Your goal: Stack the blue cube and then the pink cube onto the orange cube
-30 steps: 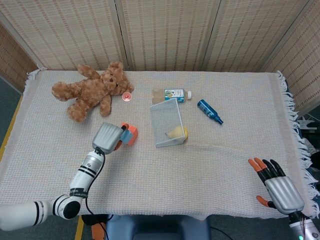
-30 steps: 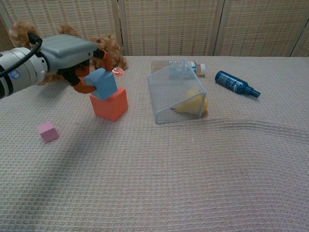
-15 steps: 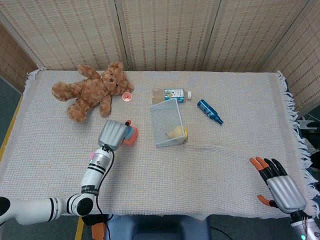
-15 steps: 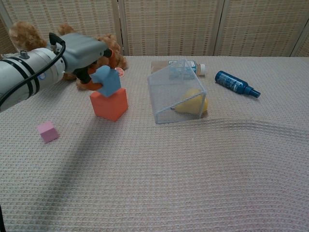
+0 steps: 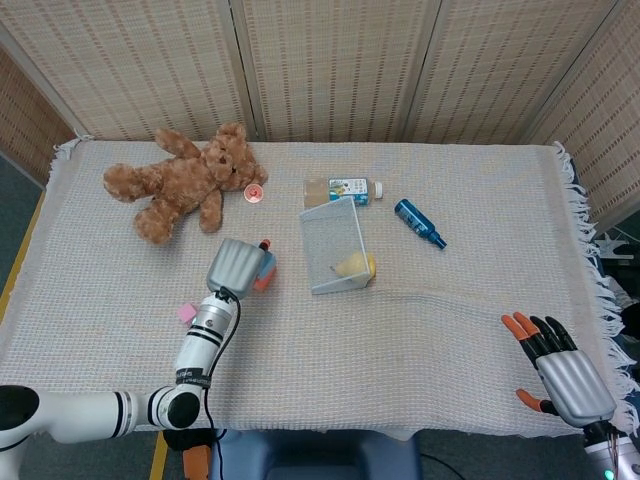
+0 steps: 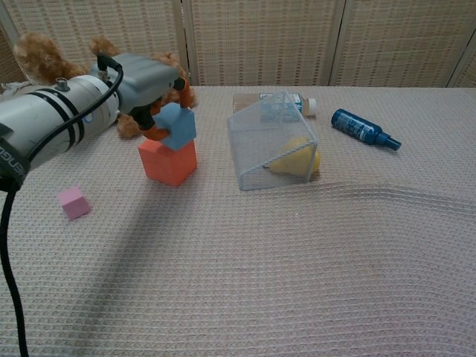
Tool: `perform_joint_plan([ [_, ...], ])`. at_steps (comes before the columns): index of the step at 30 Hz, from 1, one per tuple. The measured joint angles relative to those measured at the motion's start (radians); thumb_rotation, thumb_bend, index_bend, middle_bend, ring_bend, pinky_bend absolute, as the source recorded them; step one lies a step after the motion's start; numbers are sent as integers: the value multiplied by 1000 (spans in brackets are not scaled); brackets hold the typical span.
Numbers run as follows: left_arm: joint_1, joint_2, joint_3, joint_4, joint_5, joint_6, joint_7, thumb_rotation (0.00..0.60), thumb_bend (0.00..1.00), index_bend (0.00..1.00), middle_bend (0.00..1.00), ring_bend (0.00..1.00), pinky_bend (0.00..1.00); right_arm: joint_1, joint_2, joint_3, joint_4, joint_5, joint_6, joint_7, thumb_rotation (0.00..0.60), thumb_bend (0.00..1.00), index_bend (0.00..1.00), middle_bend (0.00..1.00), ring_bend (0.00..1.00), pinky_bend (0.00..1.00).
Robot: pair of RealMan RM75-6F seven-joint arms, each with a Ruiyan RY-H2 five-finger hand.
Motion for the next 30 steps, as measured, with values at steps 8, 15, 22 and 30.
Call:
perform_joint_plan([
  [8,-14,-16,4,30,-35,5,2,600,361,798,1000,1000,1000,-1,3,1,-1,-2,5,5,600,85,0,0,0,0],
  [15,-24,-26,9,42,-44,16,3,600,356,795,1000,1000,1000,-3,4,0,-2,-4,7,5,600,84,0,0,0,0],
  [22,-27,-26,14,48,-61,19,4,600,357,784,1000,1000,1000,-3,4,2,-3,-3,8,4,600,84,0,0,0,0],
  [30,-33,-28,18,54,-82,18,9,600,356,696,1000,1000,1000,-4,4,3,-4,-1,9,3,600,85,0,0,0,0],
])
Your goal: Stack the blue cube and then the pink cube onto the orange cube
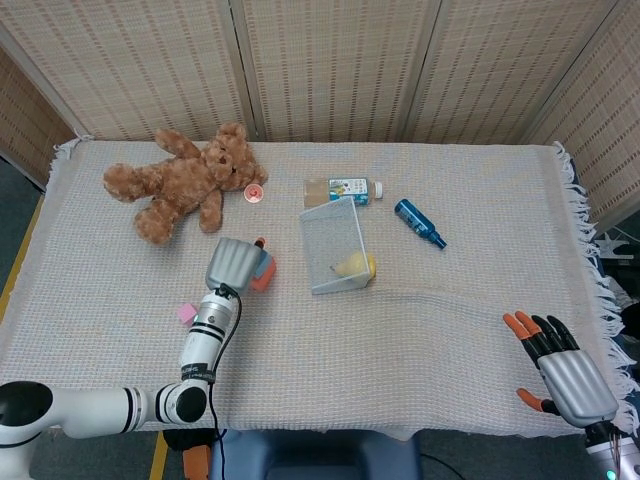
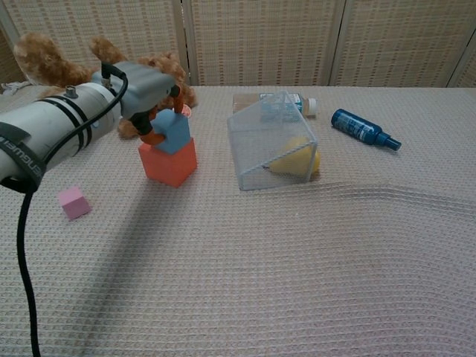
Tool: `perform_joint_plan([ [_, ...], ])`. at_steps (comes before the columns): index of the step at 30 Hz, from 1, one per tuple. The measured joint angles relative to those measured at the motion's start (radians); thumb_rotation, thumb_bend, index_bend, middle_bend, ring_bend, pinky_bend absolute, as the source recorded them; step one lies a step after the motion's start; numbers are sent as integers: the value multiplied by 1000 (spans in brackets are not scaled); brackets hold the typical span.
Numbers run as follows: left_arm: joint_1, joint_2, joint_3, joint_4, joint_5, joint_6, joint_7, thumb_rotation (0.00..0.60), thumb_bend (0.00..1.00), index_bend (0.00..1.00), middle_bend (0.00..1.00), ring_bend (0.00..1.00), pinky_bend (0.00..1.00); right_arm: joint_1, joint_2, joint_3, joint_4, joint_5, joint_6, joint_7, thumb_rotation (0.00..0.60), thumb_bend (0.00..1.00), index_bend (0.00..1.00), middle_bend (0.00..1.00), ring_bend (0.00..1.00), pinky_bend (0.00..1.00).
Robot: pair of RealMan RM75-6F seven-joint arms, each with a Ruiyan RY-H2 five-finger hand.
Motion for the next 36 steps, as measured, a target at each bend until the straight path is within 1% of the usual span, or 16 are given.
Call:
perform_joint_plan([
  [6,-3,-1,5,2,7,6,-5,600,354,582,1000,1000,1000,0,0,0,-1,2,-3,-9,600,84,0,0,0,0],
  [11,-6,-1,9,-1,4,9,0,600,349,513,1000,1000,1000,0,1,-1,-5,5,-7,-18,600,85,0,0,0,0],
  [13,-6,1,9,-2,1,10,2,600,347,511,1000,1000,1000,0,2,0,-6,6,-5,-18,600,84,0,0,0,0],
  [20,-7,3,10,1,-5,18,5,600,347,557,1000,1000,1000,-1,3,0,-6,5,-5,-16,600,85,0,0,0,0],
  [25,-7,8,11,-6,-14,18,11,600,346,553,1000,1000,1000,-1,2,0,-6,6,-4,-16,600,84,0,0,0,0],
  [27,-7,8,11,-7,-16,19,11,600,347,525,1000,1000,1000,-1,2,0,-6,6,-5,-17,600,85,0,0,0,0],
  [32,-8,13,12,-18,-19,17,8,600,348,408,1000,1000,1000,-2,2,1,-6,6,-3,-17,600,85,0,0,0,0],
  [36,-7,17,16,-27,-17,15,5,600,345,356,1000,1000,1000,-2,3,0,-7,4,-2,-18,600,85,0,0,0,0],
])
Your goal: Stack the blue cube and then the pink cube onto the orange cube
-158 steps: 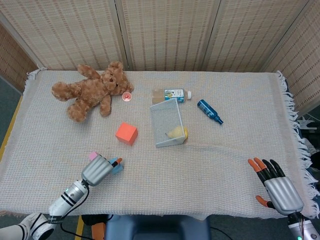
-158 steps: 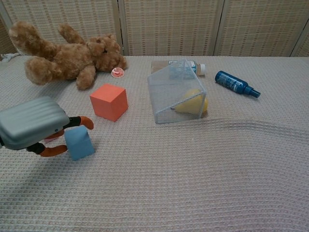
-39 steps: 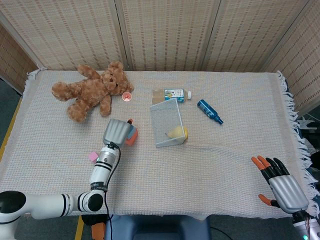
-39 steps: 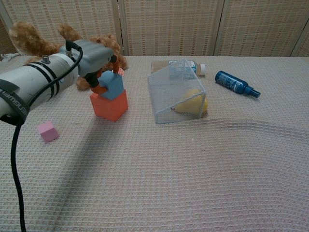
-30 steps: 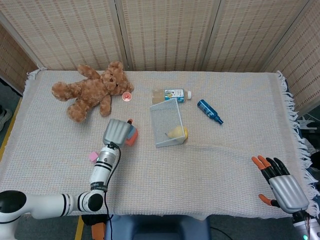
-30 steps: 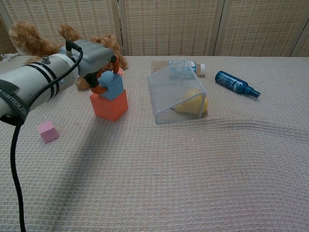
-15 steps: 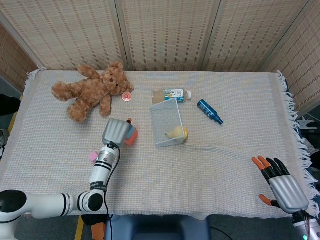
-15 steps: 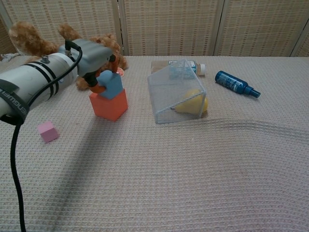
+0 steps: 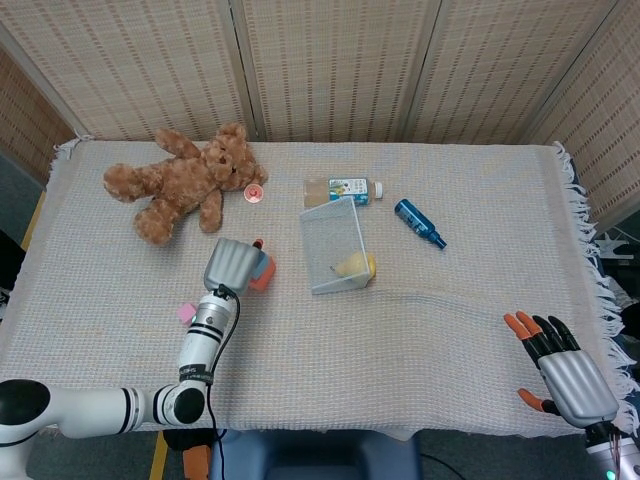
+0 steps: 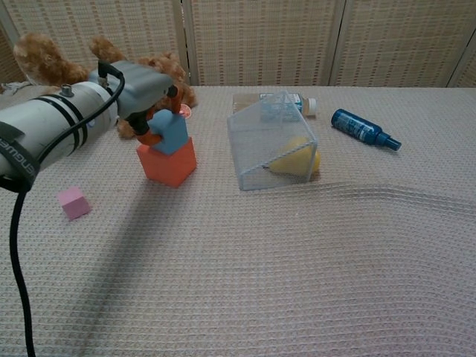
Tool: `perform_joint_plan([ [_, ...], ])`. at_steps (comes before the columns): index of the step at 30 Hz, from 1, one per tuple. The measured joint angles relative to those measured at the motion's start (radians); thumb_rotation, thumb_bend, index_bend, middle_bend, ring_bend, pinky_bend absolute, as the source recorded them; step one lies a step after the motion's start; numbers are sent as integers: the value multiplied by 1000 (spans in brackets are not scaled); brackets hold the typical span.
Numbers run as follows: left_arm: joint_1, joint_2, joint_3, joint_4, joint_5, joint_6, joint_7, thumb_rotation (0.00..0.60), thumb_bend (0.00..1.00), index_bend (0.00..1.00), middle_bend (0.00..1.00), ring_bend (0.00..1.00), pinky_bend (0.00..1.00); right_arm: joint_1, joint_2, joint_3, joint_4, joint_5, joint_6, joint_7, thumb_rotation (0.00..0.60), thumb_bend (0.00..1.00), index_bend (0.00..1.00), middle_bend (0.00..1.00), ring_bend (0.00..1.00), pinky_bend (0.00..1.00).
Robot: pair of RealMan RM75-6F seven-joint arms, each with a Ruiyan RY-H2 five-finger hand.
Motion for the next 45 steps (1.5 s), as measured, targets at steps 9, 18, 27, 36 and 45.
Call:
perform_joint_plan([
  [9,0,5,5,-13,8,7,-6,600,331,261,1000,1000,1000,-3,2,-1,0,-5,6,1,600,85,0,0,0,0],
  [18,-3,10,9,-26,5,2,-6,600,319,168,1000,1000,1000,-6,5,-1,-1,-10,15,8,600,85,0,0,0,0],
  [27,-12,6,13,-40,-10,12,18,600,315,171,1000,1000,1000,-9,9,-3,-1,-17,20,14,600,84,0,0,0,0],
  [36,-1,21,33,-81,7,35,22,600,315,171,1000,1000,1000,-11,13,-3,2,-22,25,22,600,84,0,0,0,0],
  [45,107,154,126,-248,158,94,-88,600,316,190,1000,1000,1000,-19,16,-9,3,-39,42,27,600,85,0,0,0,0],
])
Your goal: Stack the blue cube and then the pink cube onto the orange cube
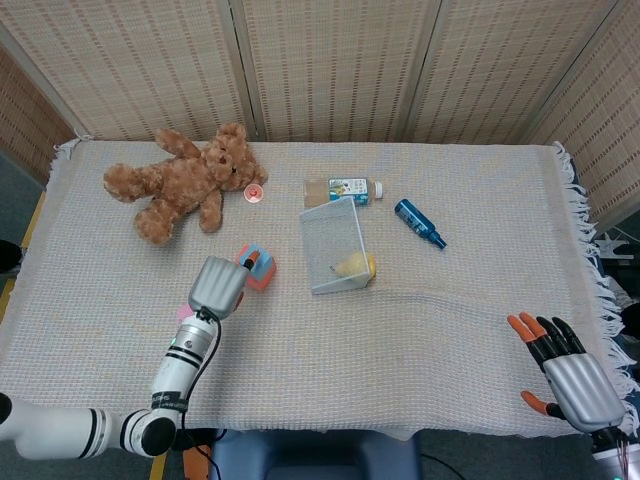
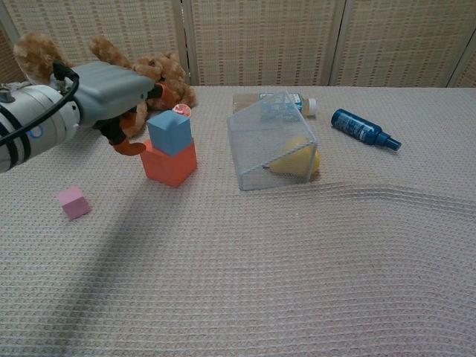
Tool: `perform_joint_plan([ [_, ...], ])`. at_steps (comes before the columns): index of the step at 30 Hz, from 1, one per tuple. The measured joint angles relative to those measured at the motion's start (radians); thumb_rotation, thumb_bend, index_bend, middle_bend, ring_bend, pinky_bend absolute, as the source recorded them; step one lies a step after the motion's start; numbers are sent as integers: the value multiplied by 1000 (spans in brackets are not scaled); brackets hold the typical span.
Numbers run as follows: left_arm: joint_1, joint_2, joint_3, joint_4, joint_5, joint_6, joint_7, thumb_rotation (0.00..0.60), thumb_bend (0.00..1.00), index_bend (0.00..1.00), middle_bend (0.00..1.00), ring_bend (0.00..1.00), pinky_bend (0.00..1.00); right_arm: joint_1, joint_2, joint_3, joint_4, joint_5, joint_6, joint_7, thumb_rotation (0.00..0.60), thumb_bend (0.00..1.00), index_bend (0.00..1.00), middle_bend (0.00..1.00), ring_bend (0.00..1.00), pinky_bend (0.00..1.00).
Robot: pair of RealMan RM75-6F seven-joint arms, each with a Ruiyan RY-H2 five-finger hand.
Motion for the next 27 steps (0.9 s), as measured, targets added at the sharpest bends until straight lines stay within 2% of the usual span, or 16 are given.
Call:
perform_joint_plan([
  [6,116,106,112,-47,194,37,-171,600,319,242,1000,1000,1000,-5,-2,-3,-2,-10,7,-5,600,84,0,0,0,0],
  [8,161,130,162,-34,268,43,-233,600,318,246,1000,1000,1000,-4,-5,-4,-3,-12,3,-11,600,84,0,0,0,0],
  [11,222,143,220,14,325,38,-297,600,318,249,1000,1000,1000,-3,-10,-6,-5,-14,-3,-23,600,85,0,0,0,0],
  [19,270,97,240,179,339,-25,-331,600,316,250,1000,1000,1000,-1,-14,-6,-8,-9,-14,-35,600,85,0,0,0,0],
  [27,298,35,256,381,472,-22,-334,600,315,244,1000,1000,1000,-4,-14,-7,-9,-8,-10,-39,600,84,0,0,0,0],
])
